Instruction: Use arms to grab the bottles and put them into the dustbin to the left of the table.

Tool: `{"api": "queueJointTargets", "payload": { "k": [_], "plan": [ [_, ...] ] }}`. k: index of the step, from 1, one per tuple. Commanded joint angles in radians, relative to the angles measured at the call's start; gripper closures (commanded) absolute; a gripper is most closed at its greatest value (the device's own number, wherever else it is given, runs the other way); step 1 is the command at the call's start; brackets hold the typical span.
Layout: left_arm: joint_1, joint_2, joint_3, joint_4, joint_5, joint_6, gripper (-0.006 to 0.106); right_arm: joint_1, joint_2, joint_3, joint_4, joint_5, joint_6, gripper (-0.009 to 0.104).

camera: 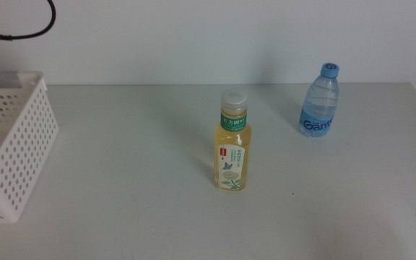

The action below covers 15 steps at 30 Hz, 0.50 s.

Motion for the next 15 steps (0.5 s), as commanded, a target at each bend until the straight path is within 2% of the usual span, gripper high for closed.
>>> {"api": "queueJointTargets", "payload": {
  "k": [1,15],
  "plan": [
    [0.001,-0.025,-0.038,-0.007,-0.058,0.001,0.102,-0.001,-0.021,-0.01,-0.012,-0.077,-0.005,0.002],
    [0.0,0.148,-0.038,-0.044,-0.131,0.001,0.102,-0.001,-0.021,-0.01,-0.012,-0.077,-0.005,0.002]
  ]
}}
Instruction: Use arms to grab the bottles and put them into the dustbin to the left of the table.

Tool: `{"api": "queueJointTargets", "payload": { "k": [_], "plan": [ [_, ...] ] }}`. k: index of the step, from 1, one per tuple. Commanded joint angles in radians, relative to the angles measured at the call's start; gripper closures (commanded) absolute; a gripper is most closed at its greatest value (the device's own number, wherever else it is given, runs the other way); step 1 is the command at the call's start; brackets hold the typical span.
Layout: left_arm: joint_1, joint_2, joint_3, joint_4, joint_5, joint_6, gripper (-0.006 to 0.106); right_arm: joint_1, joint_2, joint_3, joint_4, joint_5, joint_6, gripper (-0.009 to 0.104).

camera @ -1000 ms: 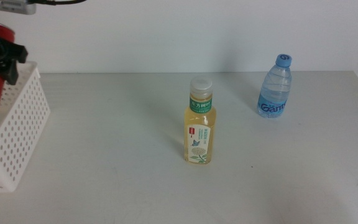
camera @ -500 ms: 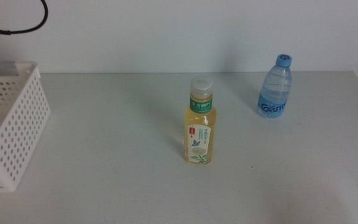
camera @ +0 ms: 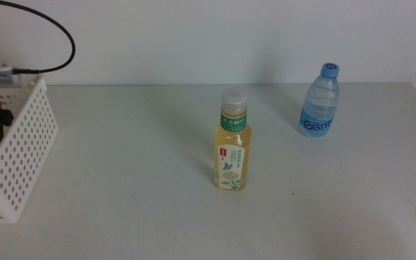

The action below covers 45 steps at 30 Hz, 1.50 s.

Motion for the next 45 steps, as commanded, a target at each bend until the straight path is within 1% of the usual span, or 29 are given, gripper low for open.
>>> {"api": "queueJointTargets", "payload": {
  "k": [1,6,11,15,18,23,25,27,28,30,34,40,45],
  "plan": [
    [0.001,-0.043,-0.038,-0.014,-0.03,0.001,0.102,-0.001,-0.021,-0.01,-0.012,-0.077,-0.005,0.002],
    [0.001,-0.019,-0.038,-0.021,-0.048,0.001,0.1,-0.001,-0.021,-0.01,-0.012,-0.077,-0.005,0.002],
    [0.001,-0.013,-0.038,-0.022,-0.042,0.001,0.089,-0.001,-0.021,-0.01,-0.012,-0.077,-0.005,0.002],
    [0.001,-0.009,-0.038,-0.035,-0.035,0.002,0.071,-0.001,-0.021,-0.01,-0.012,-0.077,-0.005,0.002],
    [0.001,-0.009,-0.038,-0.036,-0.034,0.012,0.055,-0.001,-0.021,-0.01,-0.012,-0.077,-0.005,0.002],
    [0.001,-0.009,-0.038,-0.036,-0.034,0.014,0.023,-0.001,-0.021,-0.01,-0.012,-0.077,-0.005,0.002],
    [0.001,-0.01,-0.04,-0.031,-0.022,0.002,0.014,-0.001,-0.021,-0.01,-0.012,-0.077,-0.005,0.002],
    [0.001,-0.015,-0.056,-0.019,0.009,-0.047,0.009,-0.001,-0.021,-0.01,-0.012,-0.077,-0.005,0.002],
    [-0.001,-0.018,-0.072,-0.011,0.038,-0.07,0.007,-0.001,-0.021,-0.01,-0.012,-0.077,-0.005,0.002],
    [0.0,-0.021,-0.107,-0.001,0.097,-0.092,0.007,-0.001,-0.021,-0.01,-0.012,-0.077,-0.005,0.002],
    [-0.006,-0.047,-0.174,-0.014,0.198,-0.106,0.007,-0.001,-0.021,-0.01,-0.012,-0.077,-0.005,0.002],
    [-0.054,-0.197,-0.174,-0.001,0.227,-0.176,0.007,-0.001,-0.021,-0.01,-0.012,-0.077,-0.005,0.002],
    [-0.157,-0.398,-0.094,0.036,0.174,-0.206,0.007,-0.001,-0.021,-0.01,-0.012,-0.077,-0.005,0.002]
  ]
}}
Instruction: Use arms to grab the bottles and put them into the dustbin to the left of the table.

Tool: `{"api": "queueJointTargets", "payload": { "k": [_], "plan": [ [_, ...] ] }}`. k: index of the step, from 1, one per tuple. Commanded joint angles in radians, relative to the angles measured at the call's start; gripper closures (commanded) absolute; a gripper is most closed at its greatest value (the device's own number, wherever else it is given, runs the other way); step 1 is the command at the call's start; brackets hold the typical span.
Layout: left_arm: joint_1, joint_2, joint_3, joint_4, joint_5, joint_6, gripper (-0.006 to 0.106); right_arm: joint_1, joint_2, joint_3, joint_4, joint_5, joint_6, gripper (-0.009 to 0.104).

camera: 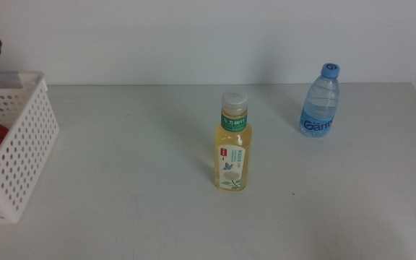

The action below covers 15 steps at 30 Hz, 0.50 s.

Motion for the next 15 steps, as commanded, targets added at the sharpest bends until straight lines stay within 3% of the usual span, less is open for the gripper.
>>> {"api": "queueJointTargets", "payload": {
  "k": [1,8,15],
  "plan": [
    [-0.059,-0.152,0.035,0.021,-0.011,-0.046,0.007,-0.001,-0.021,-0.01,-0.012,-0.077,-0.005,0.002],
    [-0.239,-0.454,0.293,0.04,-0.146,-0.189,0.007,-0.001,-0.021,-0.01,-0.012,-0.077,-0.005,0.002],
    [-0.415,-0.698,0.461,0.037,-0.206,-0.212,0.007,-0.001,-0.021,-0.01,-0.012,-0.077,-0.005,0.002]
  ]
}}
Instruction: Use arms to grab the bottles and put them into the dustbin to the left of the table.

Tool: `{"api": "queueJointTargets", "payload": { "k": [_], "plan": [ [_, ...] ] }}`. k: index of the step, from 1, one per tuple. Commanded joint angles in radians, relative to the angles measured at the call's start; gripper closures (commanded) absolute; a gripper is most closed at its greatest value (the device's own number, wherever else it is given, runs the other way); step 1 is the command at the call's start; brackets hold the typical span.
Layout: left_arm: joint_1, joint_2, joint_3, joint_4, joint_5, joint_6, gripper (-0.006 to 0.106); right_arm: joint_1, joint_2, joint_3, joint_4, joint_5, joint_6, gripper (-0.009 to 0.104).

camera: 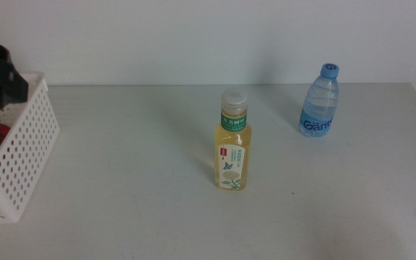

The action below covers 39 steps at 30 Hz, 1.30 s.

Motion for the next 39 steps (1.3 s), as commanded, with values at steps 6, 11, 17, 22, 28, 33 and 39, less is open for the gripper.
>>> {"api": "queueJointTargets", "payload": {
  "k": [6,11,17,22,28,33,39],
  "plan": [
    [-0.161,-0.22,0.202,-0.021,-0.254,-0.018,0.007,-0.001,-0.021,-0.01,-0.012,-0.077,-0.005,0.002],
    [-0.245,-0.326,0.446,-0.026,-0.543,-0.018,0.007,-0.001,-0.021,-0.01,-0.012,-0.077,-0.005,0.002],
    [-0.318,-0.394,0.718,-0.109,-0.879,-0.019,0.007,-0.001,-0.021,-0.01,-0.012,-0.077,-0.005,0.002],
    [-0.373,-0.398,0.869,-0.124,-1.096,-0.019,0.007,-0.001,-0.021,-0.01,-0.012,-0.077,-0.005,0.002],
    [-0.384,-0.398,0.95,-0.124,-1.209,-0.019,0.007,-0.001,-0.021,-0.01,-0.012,-0.077,-0.005,0.002],
    [-0.384,-0.398,0.958,-0.124,-1.214,-0.019,0.007,-0.001,-0.021,-0.01,-0.012,-0.077,-0.005,0.002],
    [-0.384,-0.397,0.958,-0.123,-1.232,-0.019,0.007,-0.001,-0.021,-0.01,-0.012,-0.077,-0.005,0.002]
  ]
}}
